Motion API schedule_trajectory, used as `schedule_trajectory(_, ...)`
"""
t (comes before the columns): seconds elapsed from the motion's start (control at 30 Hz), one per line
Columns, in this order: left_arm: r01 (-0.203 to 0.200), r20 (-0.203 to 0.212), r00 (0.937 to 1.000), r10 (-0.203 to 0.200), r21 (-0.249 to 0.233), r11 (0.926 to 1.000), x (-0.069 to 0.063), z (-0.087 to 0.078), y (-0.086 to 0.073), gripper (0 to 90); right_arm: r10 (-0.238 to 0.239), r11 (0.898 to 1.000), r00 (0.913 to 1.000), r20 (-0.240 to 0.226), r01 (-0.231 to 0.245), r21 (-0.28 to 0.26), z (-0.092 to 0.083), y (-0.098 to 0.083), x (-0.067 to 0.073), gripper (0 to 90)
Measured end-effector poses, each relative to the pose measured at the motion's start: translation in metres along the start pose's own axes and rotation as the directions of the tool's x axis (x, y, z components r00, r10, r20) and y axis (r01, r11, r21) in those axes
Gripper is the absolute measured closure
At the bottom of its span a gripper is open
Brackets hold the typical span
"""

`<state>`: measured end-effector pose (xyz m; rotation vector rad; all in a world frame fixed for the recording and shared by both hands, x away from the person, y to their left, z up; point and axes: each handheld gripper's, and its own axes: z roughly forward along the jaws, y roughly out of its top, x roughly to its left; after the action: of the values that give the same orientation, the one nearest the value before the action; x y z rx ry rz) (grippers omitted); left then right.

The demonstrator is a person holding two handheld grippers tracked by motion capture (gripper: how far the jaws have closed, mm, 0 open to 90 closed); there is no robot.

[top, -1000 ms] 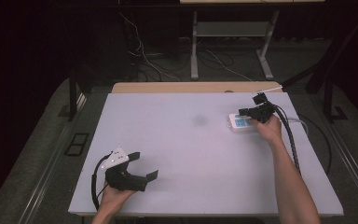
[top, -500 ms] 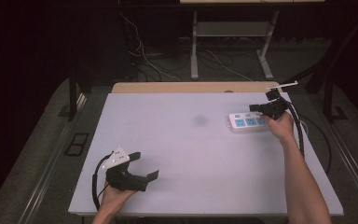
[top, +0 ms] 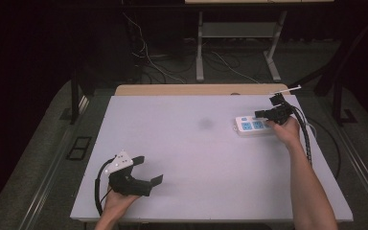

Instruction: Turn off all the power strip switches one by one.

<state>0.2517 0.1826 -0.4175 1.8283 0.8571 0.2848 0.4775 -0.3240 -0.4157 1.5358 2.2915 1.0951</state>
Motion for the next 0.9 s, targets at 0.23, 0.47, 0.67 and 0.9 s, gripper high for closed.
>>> schedule_trajectory(0.23, 0.005, -0.003, 1.0000, -0.005, -0.004, 1.0000, 0.0004, -0.0007, -0.0003, 0.0, -0.017, 0.999, 0.9997, 0.018, 0.017, 0.031, 0.0074, -0.0023, 0.0008, 90.0)
schedule_trajectory(0.47, 0.000, 0.001, 1.0000, 0.000, 0.000, 1.0000, -0.0010, 0.0005, -0.0003, 0.0, -0.011, 1.000, 0.9998, 0.018, 0.011, 0.016, 0.0085, -0.0028, 0.0003, 90.0)
schedule_trajectory(0.67, -0.001, 0.001, 1.0000, 0.001, 0.001, 1.0000, -0.0010, 0.0004, -0.0004, 0.0, -0.005, 1.000, 0.9999, 0.011, 0.005, 0.002, 0.0087, -0.0046, -0.0011, 90.0)
schedule_trajectory(0.9, -0.006, 0.002, 1.0000, 0.006, 0.008, 1.0000, -0.0016, 0.0014, -0.0006, 0.0, 0.006, 1.000, 1.0000, -0.005, -0.006, -0.023, 0.0086, -0.0080, -0.0034, 90.0)
